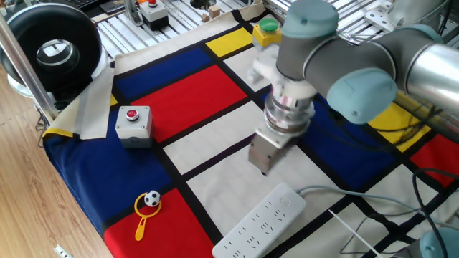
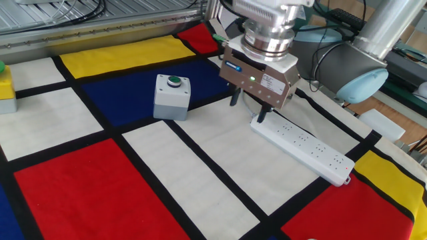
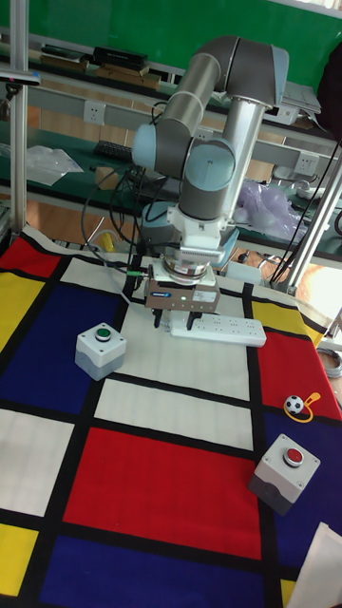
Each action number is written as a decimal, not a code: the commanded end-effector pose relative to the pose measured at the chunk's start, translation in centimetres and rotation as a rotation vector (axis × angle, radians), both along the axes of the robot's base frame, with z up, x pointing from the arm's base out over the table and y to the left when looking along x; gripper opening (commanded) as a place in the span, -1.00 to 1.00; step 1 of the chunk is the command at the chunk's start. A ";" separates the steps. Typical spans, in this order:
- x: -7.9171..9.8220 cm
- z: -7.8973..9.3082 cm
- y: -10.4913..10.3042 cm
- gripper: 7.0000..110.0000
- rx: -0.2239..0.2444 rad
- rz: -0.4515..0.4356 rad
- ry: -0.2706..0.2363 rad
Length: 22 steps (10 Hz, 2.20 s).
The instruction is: Turn off the power strip by pressing the button
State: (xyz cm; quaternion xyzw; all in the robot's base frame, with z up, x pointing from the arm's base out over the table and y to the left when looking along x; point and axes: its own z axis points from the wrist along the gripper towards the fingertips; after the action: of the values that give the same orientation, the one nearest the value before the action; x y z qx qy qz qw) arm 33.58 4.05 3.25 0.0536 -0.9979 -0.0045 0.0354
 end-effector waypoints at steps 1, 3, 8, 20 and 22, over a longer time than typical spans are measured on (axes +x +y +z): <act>-3.3 -0.4 -0.1 0.15 0.004 -0.041 0.059; -4.3 -0.1 -0.2 0.15 -0.005 -0.064 0.083; -4.7 -1.4 0.6 0.15 -0.014 -0.110 0.058; -5.3 -1.6 0.6 0.15 -0.019 -0.114 0.070; -5.2 -1.7 0.8 0.15 -0.015 -0.114 0.069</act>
State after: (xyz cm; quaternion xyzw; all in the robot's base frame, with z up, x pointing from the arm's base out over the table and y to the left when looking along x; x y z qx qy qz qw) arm 28.30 4.48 1.51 -0.0005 -0.9975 0.0060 0.0697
